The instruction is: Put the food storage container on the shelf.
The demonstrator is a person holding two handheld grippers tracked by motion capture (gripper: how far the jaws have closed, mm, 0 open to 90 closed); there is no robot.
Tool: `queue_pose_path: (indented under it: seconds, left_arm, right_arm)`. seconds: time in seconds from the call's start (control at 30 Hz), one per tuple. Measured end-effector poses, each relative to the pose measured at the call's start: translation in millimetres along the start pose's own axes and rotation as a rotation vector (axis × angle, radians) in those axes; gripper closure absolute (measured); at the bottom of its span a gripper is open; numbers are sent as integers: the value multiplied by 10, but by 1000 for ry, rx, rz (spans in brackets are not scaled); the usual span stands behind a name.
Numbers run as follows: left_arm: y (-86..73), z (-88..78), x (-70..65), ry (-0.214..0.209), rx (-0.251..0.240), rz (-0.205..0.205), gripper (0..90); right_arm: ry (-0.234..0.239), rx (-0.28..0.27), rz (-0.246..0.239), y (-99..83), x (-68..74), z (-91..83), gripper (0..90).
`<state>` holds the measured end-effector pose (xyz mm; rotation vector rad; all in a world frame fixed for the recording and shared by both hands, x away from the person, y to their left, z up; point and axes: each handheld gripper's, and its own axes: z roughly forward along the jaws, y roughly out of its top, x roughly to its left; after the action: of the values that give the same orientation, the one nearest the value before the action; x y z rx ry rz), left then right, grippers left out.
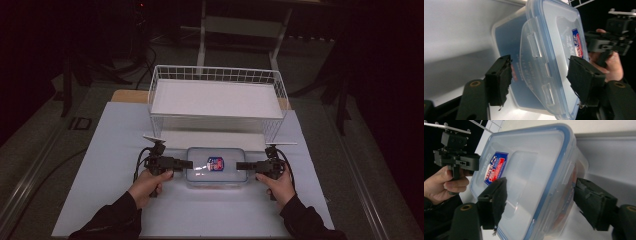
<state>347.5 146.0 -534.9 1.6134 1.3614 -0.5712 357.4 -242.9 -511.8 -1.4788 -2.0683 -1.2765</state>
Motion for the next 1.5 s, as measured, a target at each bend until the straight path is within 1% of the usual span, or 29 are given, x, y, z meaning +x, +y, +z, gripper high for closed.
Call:
queue_pose_path:
  seconds: [0.03,0.07,0.1,0.13,0.27,0.3,0.37,0.47,0.6,0.7,0.77,0.8,0.83,0.9,0.97,1.0,1.07,1.13,1.17,1.2,1.27,1.3,1.37,1.5]
  left_arm:
    - [0,-5,7,-16,0,-14,373]
    - [-3,-2,8,-23,0,-23,413]
    - [-4,4,9,-33,5,-19,426]
    - [-6,3,2,-29,7,-9,435]
    - [-15,-8,-21,-20,4,9,456]
    - [-15,-8,-21,-20,4,9,457]
    - [-34,-13,-29,-20,-4,22,461]
    - [-76,-33,-70,-11,-18,49,472]
    - [-139,-64,-163,17,-33,86,485]
    - [-189,-80,-215,29,-47,98,494]
    - [-205,-87,-225,30,-52,102,500]
    - [-237,-97,-259,40,-59,114,500]
    - [-254,-102,-276,45,-65,109,501]
    - [-280,-109,-307,58,-71,119,501]
    - [-303,-122,-336,68,-79,127,500]
    - [-310,-136,-350,67,-82,130,499]
    - [-319,-178,-400,61,-104,142,500]
    - [-317,-233,-467,59,-120,162,500]
    - [-317,-233,-467,59,-120,162,501]
    - [-307,-280,-518,56,-128,175,501]
    - [-294,-340,-599,55,-138,185,502]
    - [-292,-367,-642,58,-145,187,502]
    - [-283,-416,-726,62,-152,206,503]
    - [-235,-505,-861,53,-176,222,505]
  right_arm:
    - [0,4,6,0,-6,10,300]
    - [-3,0,12,-2,-18,14,345]
    - [3,6,29,-2,-29,14,366]
    - [14,4,51,-1,-42,8,392]
    - [29,14,103,10,-71,-9,426]
    - [35,16,110,12,-80,-14,433]
    - [26,14,132,6,-61,-24,439]
    - [8,0,106,-20,-8,-40,442]
    - [-3,-5,67,-54,61,-88,462]
    - [-14,-12,40,-88,118,-119,468]
    - [-17,-14,34,-100,134,-129,470]
    - [-22,-18,29,-113,152,-137,471]
    - [-29,-19,9,-134,190,-155,472]
    - [-29,-30,-9,-153,207,-164,473]
    - [-23,-33,-10,-158,218,-172,474]
    - [-26,-33,-19,-157,231,-178,474]
    - [-27,-43,-36,-151,285,-208,474]
    - [-28,-53,-57,-135,355,-253,473]
    - [-28,-53,-57,-135,355,-253,473]
    - [-29,-59,-65,-124,397,-278,473]
    - [-30,-68,-103,-93,499,-340,473]
    - [-30,-74,-113,-84,537,-366,472]
    - [-28,-77,-125,-66,601,-414,472]
    - [-29,-98,-147,-13,730,-515,472]
